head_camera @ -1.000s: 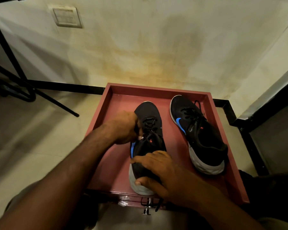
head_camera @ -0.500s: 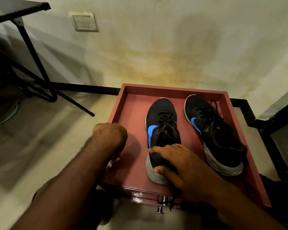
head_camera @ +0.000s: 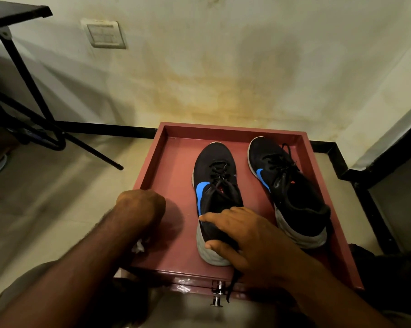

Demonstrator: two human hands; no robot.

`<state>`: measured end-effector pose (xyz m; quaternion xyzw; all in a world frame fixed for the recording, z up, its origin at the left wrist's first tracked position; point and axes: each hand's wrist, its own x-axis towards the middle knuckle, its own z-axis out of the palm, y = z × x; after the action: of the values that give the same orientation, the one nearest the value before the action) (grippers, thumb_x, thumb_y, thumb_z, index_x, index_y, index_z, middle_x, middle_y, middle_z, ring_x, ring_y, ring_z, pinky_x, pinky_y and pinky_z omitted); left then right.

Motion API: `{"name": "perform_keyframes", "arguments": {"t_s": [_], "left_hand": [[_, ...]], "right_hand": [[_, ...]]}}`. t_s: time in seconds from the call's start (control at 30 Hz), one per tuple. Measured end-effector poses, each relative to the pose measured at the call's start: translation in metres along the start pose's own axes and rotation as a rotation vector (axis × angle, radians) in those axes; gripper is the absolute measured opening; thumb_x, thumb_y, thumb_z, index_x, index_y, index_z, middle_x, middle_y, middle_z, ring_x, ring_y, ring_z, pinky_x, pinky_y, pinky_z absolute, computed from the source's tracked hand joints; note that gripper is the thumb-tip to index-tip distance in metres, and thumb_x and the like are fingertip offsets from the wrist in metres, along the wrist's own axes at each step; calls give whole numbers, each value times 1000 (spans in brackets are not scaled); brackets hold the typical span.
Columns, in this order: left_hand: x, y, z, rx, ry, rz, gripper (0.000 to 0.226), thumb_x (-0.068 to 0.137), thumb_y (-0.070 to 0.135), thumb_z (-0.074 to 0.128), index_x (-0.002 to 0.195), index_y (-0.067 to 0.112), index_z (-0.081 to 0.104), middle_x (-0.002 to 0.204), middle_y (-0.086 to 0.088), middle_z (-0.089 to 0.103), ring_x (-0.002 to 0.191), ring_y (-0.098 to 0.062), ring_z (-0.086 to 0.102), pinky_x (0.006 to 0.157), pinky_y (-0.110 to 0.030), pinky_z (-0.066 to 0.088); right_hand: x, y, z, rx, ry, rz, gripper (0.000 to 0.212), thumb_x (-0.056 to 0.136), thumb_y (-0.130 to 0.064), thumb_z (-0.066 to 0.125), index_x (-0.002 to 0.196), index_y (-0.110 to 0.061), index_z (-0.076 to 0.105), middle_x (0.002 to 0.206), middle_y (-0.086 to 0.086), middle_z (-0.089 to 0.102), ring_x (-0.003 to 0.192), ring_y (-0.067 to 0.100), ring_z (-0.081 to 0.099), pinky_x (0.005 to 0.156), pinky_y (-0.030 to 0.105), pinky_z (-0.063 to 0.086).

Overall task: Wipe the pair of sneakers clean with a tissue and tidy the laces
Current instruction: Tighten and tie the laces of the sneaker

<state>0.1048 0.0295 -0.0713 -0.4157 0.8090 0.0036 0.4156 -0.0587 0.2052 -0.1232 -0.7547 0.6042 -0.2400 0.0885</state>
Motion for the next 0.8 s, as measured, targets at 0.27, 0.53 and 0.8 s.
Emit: {"name": "perform_keyframes", "arguments": {"t_s": [0.27,0.53,0.8], "left_hand": [[11,11,-13,-774,546,456,27,93,43,70,118,32,70,110,16,73,92,-3,71,86,-31,59],[9,41,-21,-1039,636,511,15,89,31,79,102,26,73,96,10,74,87,-3,69,78,-25,58],[8,51,-27,-1202,750,490,9,98,32,67,95,24,65,86,8,71,80,-5,68,76,-30,59]], "right_hand": [[8,3,-21,195,525,244,8,98,-16,70,102,-14,75,96,-6,67,92,6,65,81,27,52],[13,22,-9,470,294,691,42,100,-17,60,141,-27,61,132,-11,67,118,-1,64,104,27,54],[16,25,-5,586,405,735,25,98,-9,65,116,-23,75,93,-4,76,89,16,73,87,37,63]]}}
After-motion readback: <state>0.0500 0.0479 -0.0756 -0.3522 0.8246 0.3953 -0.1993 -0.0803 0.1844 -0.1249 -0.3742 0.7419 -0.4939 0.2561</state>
